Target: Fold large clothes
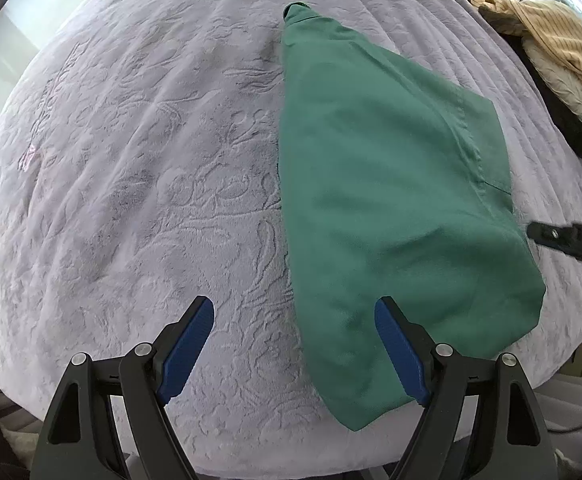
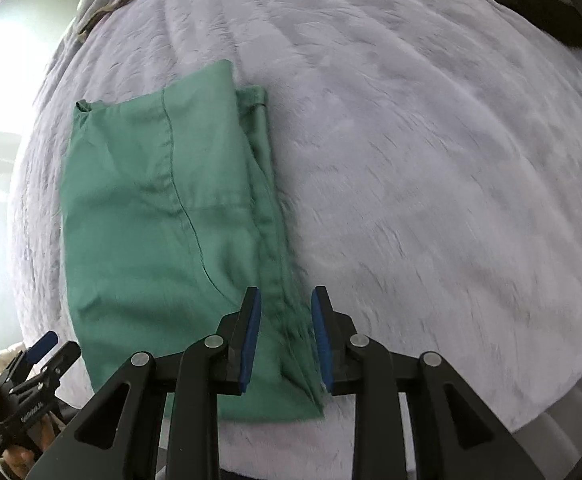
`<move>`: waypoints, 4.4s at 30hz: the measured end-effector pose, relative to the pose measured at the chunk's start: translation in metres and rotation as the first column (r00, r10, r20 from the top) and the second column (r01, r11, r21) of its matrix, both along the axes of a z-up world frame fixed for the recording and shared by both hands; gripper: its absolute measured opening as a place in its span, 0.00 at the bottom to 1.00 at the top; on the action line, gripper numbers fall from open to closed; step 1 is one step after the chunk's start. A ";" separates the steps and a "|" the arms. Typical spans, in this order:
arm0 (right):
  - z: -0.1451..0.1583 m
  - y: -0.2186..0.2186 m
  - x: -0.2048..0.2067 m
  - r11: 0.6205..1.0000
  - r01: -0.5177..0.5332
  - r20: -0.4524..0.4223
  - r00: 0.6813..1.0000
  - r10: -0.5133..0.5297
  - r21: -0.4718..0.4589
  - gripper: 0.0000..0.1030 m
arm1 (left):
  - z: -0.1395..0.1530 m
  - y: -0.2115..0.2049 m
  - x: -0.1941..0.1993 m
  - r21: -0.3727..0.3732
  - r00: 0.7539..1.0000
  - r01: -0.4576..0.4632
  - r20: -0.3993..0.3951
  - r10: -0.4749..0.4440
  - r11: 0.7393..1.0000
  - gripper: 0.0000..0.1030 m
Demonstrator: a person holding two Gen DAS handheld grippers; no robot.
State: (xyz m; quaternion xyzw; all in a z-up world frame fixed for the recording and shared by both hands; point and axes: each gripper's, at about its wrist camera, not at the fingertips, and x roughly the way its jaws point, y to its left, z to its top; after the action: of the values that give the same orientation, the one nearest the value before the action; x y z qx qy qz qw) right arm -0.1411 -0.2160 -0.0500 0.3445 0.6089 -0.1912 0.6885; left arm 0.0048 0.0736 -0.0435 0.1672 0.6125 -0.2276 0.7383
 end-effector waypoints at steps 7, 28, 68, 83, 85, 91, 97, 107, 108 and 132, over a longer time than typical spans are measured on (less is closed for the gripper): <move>0.006 0.005 -0.019 1.000 0.020 -0.013 1.000 -0.020 0.015 0.29 | -0.002 -0.003 -0.007 0.008 1.000 0.019 -0.008 -0.019 1.000 0.81; 0.028 0.025 -0.043 1.000 -0.004 -0.016 1.000 0.003 -0.005 0.44 | 0.003 0.021 -0.010 0.015 1.000 -0.006 -0.025 0.006 1.000 0.81; 0.104 0.056 0.025 0.956 -0.110 -0.003 0.994 0.114 -0.272 0.89 | 0.072 -0.019 -0.004 -0.003 0.993 -0.007 0.116 0.007 1.000 1.00; 0.104 0.059 0.026 0.955 -0.123 -0.005 0.992 0.126 -0.269 0.89 | 0.078 -0.020 -0.004 -0.001 0.990 -0.024 0.142 0.024 1.000 1.00; 0.104 0.061 0.027 0.955 -0.129 -0.004 0.991 0.132 -0.268 0.89 | 0.078 -0.021 -0.003 0.001 0.989 -0.026 0.144 0.026 1.000 1.00; 0.104 0.061 0.030 0.954 -0.139 -0.007 0.990 0.143 -0.265 0.89 | 0.079 -0.021 -0.003 0.000 0.988 -0.021 0.152 0.021 1.000 1.00; 0.104 0.062 0.032 0.952 -0.147 -0.010 0.989 0.150 -0.266 0.89 | 0.079 -0.022 -0.003 0.005 0.987 -0.019 0.157 0.018 1.000 1.00; 0.105 0.062 0.032 0.952 -0.149 -0.010 0.988 0.151 -0.266 0.89 | 0.078 -0.022 -0.005 0.009 0.988 -0.015 0.154 0.013 1.000 1.00; 0.105 0.062 0.032 0.953 -0.148 -0.010 0.988 0.151 -0.266 0.89 | 0.078 -0.022 -0.006 0.008 0.988 -0.015 0.153 0.014 1.000 1.00; 0.105 0.061 0.032 0.953 -0.150 -0.009 0.988 0.154 -0.265 0.89 | 0.079 -0.024 -0.009 0.007 0.988 -0.011 0.157 0.009 1.000 1.00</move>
State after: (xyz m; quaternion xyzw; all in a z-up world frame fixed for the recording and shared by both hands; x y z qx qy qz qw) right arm -0.1094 -0.1546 0.0552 0.2027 0.5987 -0.2152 0.7444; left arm -0.0046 0.0500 0.0353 0.1845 0.5542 -0.2075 0.7847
